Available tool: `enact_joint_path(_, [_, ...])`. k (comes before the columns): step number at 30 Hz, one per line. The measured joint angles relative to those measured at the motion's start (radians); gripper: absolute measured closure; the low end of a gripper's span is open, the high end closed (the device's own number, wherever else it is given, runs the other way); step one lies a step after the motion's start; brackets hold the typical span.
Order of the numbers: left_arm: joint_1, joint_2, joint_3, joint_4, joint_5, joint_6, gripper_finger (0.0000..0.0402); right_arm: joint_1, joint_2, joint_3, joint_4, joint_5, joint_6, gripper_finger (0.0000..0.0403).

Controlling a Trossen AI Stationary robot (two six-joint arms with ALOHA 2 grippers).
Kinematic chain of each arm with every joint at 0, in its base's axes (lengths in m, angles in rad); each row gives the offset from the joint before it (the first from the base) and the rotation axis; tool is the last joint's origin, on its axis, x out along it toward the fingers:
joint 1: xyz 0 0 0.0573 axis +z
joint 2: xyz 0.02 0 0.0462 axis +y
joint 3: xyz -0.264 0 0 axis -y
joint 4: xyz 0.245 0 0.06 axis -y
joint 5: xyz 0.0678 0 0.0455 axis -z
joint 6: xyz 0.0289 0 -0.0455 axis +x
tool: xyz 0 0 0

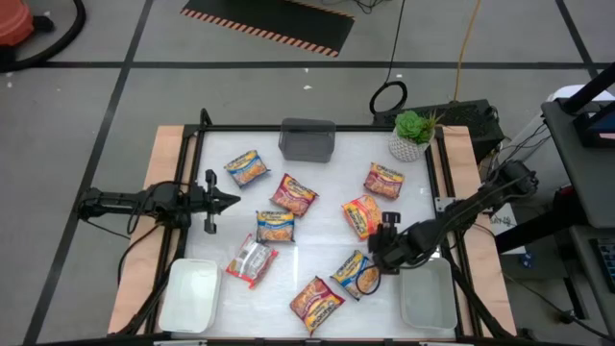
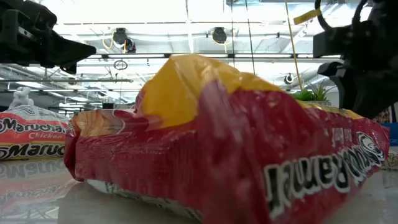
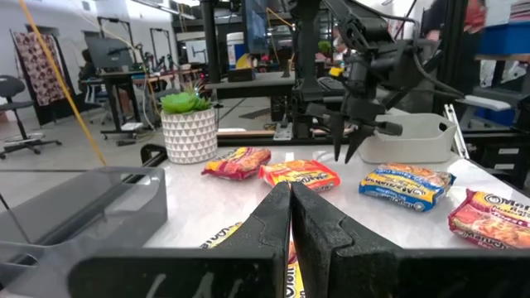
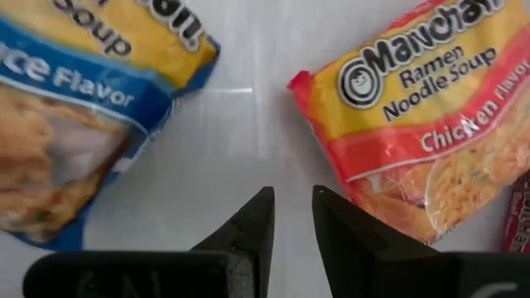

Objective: Sort Maruchan noodles
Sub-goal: Put the right orange noodle pack into the black bin

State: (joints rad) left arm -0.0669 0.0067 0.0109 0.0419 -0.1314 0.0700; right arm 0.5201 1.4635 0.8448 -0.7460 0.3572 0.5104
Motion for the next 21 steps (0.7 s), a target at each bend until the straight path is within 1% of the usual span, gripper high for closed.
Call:
enact_joint_path(6, [0.0, 0.0, 0.0, -0.003, -0.009, 0.0, 0.0382, -0.001, 0.04, 0.0, -0.009, 0.056, -0.05, 0.0323])
enact_joint_path(12, [0.0, 0.0, 0.001, -0.01, -0.011, 0.0, 0.0382, -0.001, 0.039, -0.021, -0.003, 0.111, -0.085, 0.0321])
enact_joint_path(17, [0.0, 0.0, 0.001, -0.011, -0.012, 0.003, 0.0382, -0.001, 0.037, -0.062, 0.009, 0.118, -0.08, 0.0297])
enact_joint_path(21, [0.0, 0.0, 0.001, -0.009, -0.041, 0.005, 0.0382, -0.001, 0.037, -0.108, 0.057, 0.121, -0.079, 0.0273])
